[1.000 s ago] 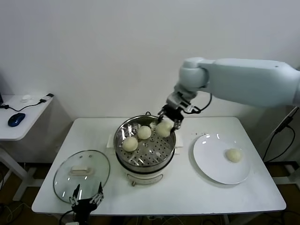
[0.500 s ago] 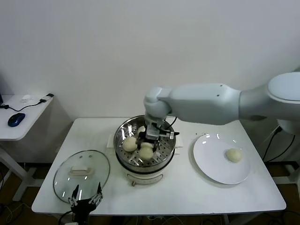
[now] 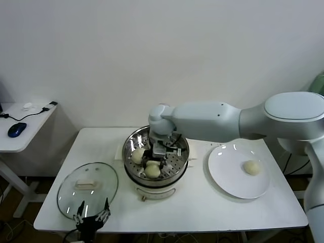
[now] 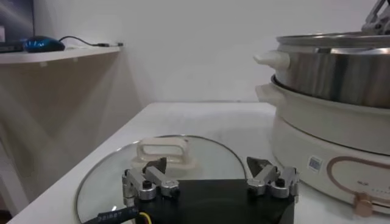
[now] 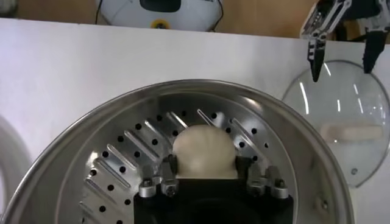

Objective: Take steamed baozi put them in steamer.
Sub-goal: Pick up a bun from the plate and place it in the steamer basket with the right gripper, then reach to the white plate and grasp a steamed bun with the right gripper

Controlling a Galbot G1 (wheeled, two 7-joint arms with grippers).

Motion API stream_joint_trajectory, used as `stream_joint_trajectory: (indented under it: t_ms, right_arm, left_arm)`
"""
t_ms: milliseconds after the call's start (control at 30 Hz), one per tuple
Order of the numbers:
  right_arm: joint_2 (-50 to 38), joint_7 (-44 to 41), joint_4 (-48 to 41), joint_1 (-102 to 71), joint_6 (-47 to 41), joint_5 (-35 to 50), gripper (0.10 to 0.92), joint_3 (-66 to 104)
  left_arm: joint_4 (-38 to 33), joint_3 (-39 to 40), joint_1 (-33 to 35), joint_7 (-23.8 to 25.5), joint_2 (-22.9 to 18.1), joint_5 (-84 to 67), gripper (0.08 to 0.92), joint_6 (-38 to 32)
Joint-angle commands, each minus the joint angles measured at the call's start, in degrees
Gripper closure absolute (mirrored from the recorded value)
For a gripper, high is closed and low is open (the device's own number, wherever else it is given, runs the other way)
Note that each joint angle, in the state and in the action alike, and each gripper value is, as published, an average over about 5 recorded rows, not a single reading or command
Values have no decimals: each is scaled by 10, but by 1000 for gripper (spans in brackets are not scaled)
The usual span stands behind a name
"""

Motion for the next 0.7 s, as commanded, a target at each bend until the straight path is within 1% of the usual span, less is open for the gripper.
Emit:
stream_joint_trajectory:
  t_ms: [33, 133, 267, 367, 433, 500, 600, 700]
  right_arm:
    - [2, -31, -14, 38, 26, 59, 262, -3]
    - [-3, -54, -23, 70, 50, 102, 214, -8]
    - [-20, -85, -42, 119, 67, 174, 204, -14]
    - [-52, -107, -76, 159, 57, 232, 203, -40]
    - [-86, -122, -112, 187, 28, 274, 202, -77]
    - [-130, -131, -144, 206, -26, 297, 202, -114]
    - [-211, -133, -169, 219, -123, 297, 203, -161]
    - [-284, -126, -170, 204, -189, 284, 203, -183]
  left_arm:
    - [0, 0, 0, 0, 0, 0, 177, 0]
    - [-2, 1, 0, 0, 0, 1, 177, 0]
    - [-4, 2, 1, 0, 0, 2, 177, 0]
    - [-8, 3, 1, 1, 0, 3, 177, 0]
    - [-10, 3, 2, 1, 0, 3, 177, 0]
    - [-11, 2, 3, 1, 0, 3, 177, 0]
    - [-12, 1, 4, 1, 1, 2, 177, -1]
    - [-13, 0, 2, 1, 2, 1, 177, -1]
